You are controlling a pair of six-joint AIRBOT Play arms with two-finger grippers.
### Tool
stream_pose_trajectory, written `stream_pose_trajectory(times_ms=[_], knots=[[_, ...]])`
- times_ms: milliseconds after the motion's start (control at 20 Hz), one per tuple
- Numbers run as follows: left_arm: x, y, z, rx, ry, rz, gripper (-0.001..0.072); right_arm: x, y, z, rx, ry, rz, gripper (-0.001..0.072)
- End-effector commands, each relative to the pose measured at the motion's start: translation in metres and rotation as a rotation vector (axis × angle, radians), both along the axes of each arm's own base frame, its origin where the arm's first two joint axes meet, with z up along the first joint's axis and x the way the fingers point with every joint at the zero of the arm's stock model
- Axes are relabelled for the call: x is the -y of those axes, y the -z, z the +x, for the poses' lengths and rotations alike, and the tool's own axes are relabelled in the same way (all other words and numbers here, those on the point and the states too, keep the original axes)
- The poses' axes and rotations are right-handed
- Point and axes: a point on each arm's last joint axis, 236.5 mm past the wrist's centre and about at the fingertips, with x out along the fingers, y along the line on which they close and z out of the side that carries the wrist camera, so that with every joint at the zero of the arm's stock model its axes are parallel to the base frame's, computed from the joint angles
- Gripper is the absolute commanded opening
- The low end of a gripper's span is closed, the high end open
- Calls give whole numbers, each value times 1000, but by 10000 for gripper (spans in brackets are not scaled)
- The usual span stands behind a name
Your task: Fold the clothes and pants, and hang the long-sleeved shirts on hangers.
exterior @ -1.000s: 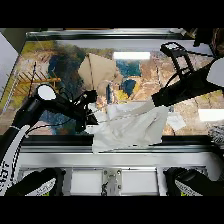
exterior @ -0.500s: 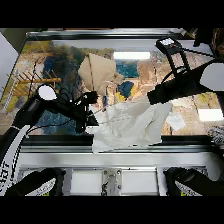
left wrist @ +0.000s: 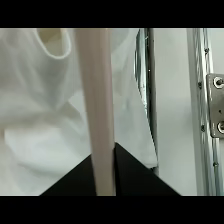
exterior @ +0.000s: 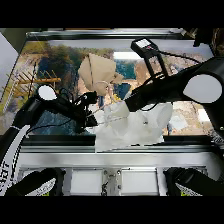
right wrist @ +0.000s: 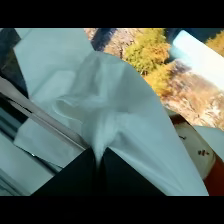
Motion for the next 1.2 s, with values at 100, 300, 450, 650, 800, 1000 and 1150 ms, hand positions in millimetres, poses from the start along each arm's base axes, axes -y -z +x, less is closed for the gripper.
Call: stream_pose_trajectory(times_ms=[100, 300, 450, 650, 800, 1000, 1150], knots=[[1, 0, 1, 0, -4, -2, 19, -51, -4, -15, 26, -103, 77, 23], [1, 0, 1, 0, -3, -2, 19, -60, -8, -18, 35, -118, 104, 23], [1, 0, 1, 0, -3, -2, 19, -60, -8, -19, 31, -120, 106, 24], [1, 0, 0, -1, -3, -2, 19, -59, -6, -21, 21, -123, 99, 38], [0, 0, -1, -5, 1, -1, 19, -49, 2, -30, -18, -133, 49, 595], [0, 0, -1, -7, 1, -1, 19, -23, 0, -36, -13, -177, -16, 670], [0, 0, -1, -6, 1, 0, 19, 7, -10, -38, -25, -217, -2, 670]])
